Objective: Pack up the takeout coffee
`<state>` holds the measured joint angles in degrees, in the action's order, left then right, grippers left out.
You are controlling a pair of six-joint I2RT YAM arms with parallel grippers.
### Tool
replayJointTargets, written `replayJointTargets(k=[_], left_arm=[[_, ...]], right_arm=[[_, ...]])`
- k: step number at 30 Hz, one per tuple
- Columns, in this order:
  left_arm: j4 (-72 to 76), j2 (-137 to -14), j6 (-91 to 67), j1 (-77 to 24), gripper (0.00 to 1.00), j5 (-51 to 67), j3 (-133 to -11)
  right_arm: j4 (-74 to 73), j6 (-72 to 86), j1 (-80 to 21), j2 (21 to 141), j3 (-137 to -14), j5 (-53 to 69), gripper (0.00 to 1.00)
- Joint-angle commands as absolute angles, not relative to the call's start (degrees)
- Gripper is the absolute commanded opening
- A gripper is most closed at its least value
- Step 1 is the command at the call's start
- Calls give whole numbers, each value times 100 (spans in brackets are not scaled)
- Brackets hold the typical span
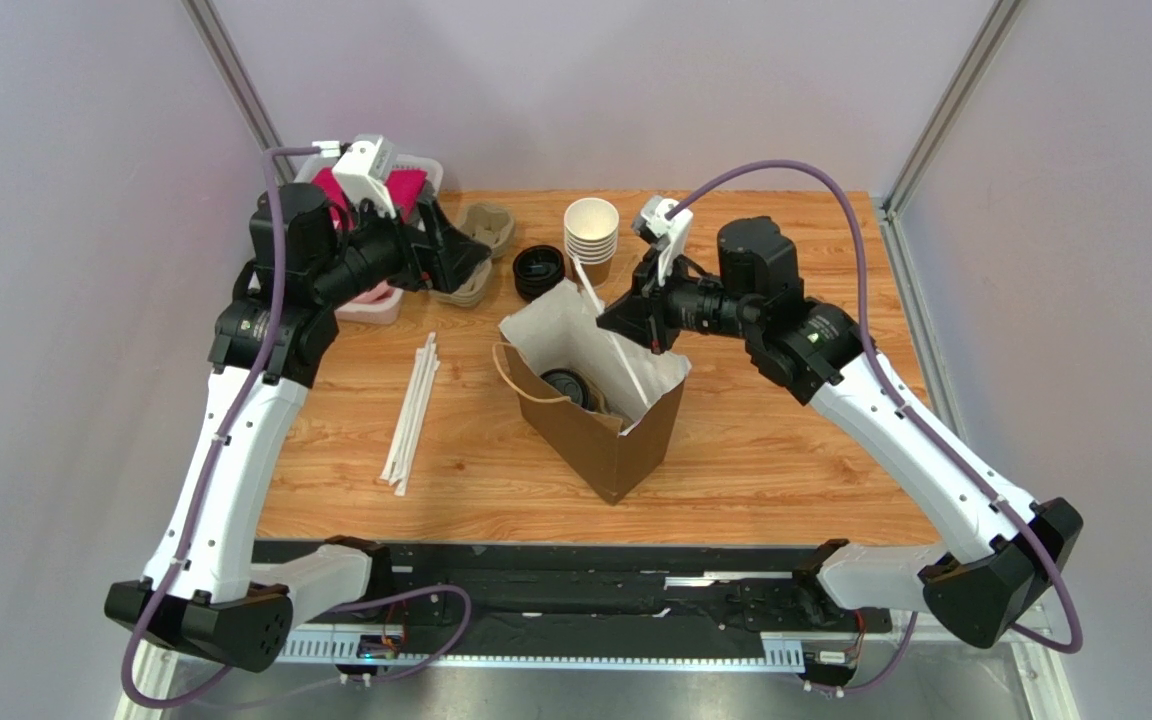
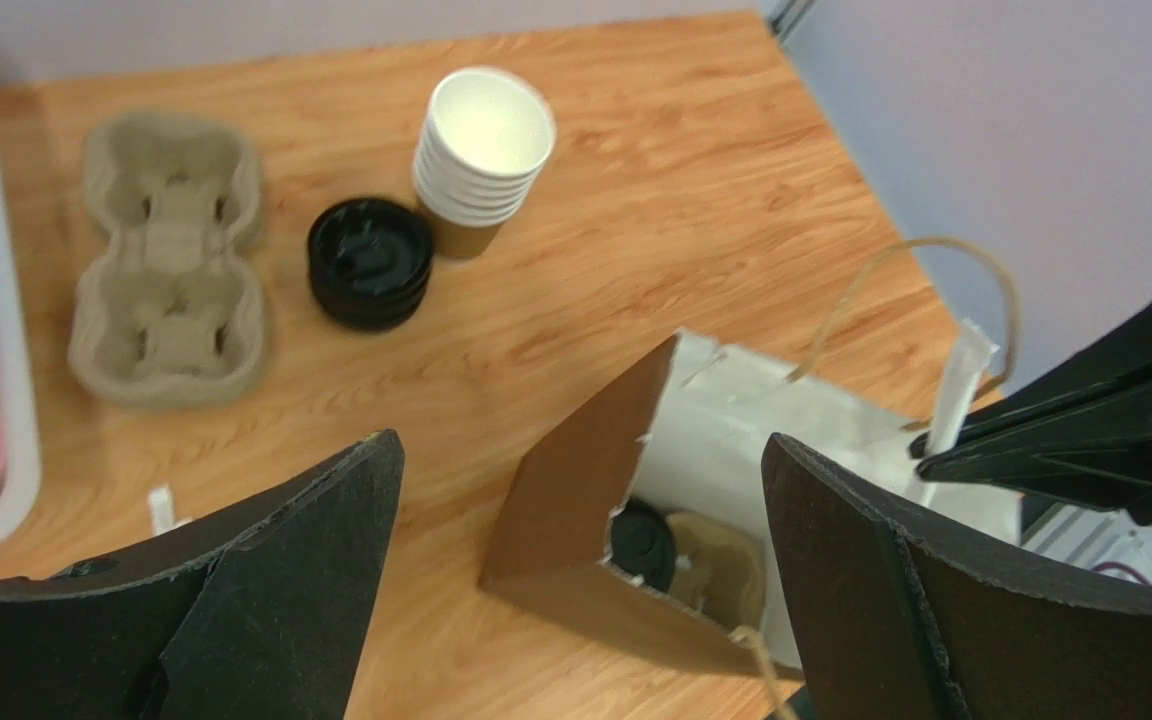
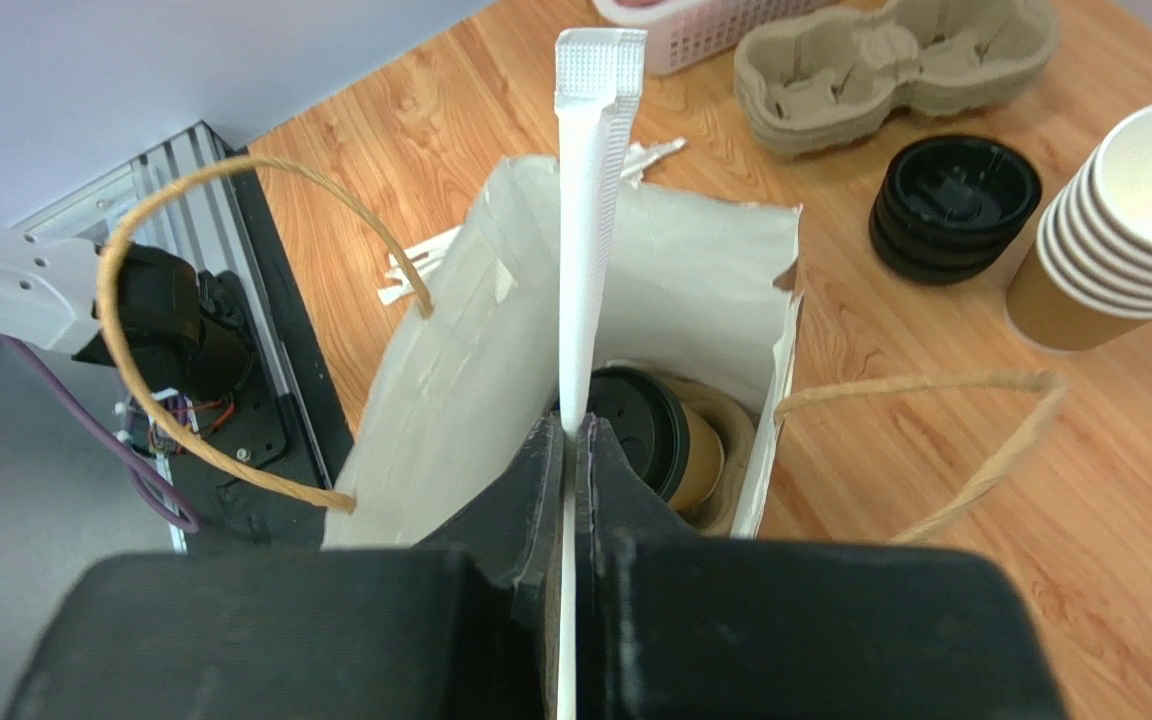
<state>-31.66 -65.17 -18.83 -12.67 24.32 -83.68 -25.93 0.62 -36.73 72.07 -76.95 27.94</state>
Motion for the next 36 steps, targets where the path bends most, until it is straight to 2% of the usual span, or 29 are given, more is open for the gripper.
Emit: replayJointTargets(k=[1, 3, 4, 6, 7, 9, 10, 16, 20, 27, 36], left_arm=[[-4367, -6495, -1214, -985, 98, 2382, -8446], [-4622, -6513, -1108, -923, 98, 2295, -8438], [-4667, -6504, -1099, -853, 98, 2285, -8377], [-4789, -6513, -1099, -783, 98, 2320, -8341], [-4842, -6556, -1090, -730, 98, 2346, -8358], [-5026, -6600, -959, -686, 99, 2347, -8411], [-5071, -6627, -888, -686, 99, 2329, -8455], [-5791, -7100, -240, -563, 99, 2215, -9103], [-6345, -7549, 218, -431, 99, 2303, -9702], [-6881, -8121, 386, -343, 99, 2355, -9993], [-6153, -7955, 642, -343, 99, 2180, -8353]], right_arm=[[-2443, 26, -3700, 7207, -7541, 2725, 4], [-2557, -122, -3700, 7198, -7515, 2716, 12], [-2619, -123, -3700, 7207, -7523, 2707, 26], [-2803, -62, -3700, 7207, -7628, 2716, 42], [-2865, 25, -3709, 7224, -7794, 2716, 53], [-3023, 167, -3726, 7216, -7979, 2733, 64], [-3050, 184, -3735, 7190, -8094, 2725, 72], [-3182, 150, -3727, 7085, -8938, 2155, 93], [-3059, 114, -3446, 6882, -8965, 1574, 97], [-3137, 422, -2094, 6250, -8236, 1468, 99], [-3384, 246, -1117, 5529, -6743, 1319, 100]])
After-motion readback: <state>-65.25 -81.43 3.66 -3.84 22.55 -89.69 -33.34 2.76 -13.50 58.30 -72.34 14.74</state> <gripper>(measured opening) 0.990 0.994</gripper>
